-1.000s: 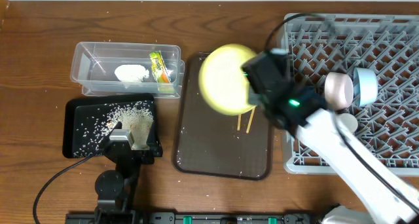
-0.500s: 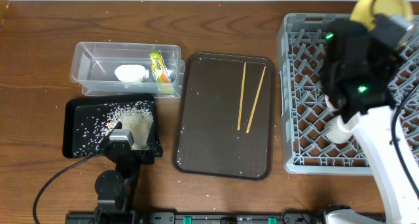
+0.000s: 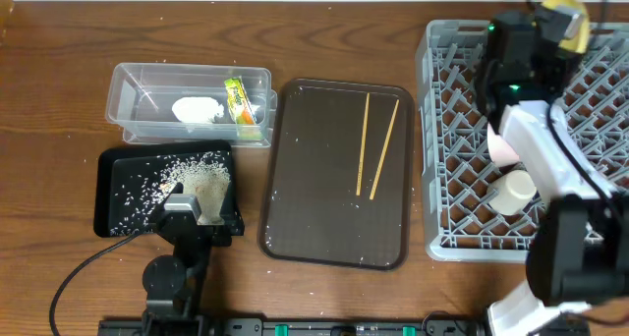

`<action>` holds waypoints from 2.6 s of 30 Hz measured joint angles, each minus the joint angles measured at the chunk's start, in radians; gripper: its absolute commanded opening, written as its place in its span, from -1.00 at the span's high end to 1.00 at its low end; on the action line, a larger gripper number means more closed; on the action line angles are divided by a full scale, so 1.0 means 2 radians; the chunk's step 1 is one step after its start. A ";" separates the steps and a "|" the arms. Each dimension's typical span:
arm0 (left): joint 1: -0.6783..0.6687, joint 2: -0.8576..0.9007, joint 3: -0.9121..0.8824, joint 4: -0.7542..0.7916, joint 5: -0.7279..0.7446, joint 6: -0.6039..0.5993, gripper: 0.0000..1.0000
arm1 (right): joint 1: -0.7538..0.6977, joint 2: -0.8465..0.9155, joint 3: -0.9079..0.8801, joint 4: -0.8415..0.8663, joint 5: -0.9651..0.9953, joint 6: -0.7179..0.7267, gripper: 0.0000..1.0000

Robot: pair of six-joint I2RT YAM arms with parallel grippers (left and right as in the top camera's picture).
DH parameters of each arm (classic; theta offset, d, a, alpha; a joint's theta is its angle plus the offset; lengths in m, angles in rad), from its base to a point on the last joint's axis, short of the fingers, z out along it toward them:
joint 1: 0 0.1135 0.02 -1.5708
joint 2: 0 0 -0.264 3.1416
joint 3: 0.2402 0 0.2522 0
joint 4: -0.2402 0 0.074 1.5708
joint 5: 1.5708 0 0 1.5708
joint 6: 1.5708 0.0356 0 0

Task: Sort waste into correct bins and load items into the dishwasher rack
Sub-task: 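Lift the yellow plate and stand it upright in the rack, then grasp one wooden chopstick on the brown tray with the right gripper, then carry the chopstick to the rack and insert it upright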

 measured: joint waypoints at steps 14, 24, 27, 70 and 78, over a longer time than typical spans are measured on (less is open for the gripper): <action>0.000 0.000 0.000 0.000 0.000 0.000 -0.93 | 0.082 -0.088 0.001 -0.173 -0.231 -0.014 -0.35; 0.000 0.000 0.000 0.000 0.000 0.000 -0.93 | 0.226 -0.097 0.011 -0.334 -0.559 0.173 -0.24; 0.000 0.000 0.000 0.000 0.000 0.000 -0.92 | 0.253 -0.043 0.011 -0.331 -0.546 0.234 0.05; 0.000 0.000 0.000 0.000 0.000 0.000 -0.92 | 0.050 -0.090 0.014 -0.397 -0.539 0.119 0.11; 0.000 0.000 0.000 0.000 0.000 0.000 -0.93 | 0.118 -0.110 0.012 -0.387 -0.582 0.111 -0.04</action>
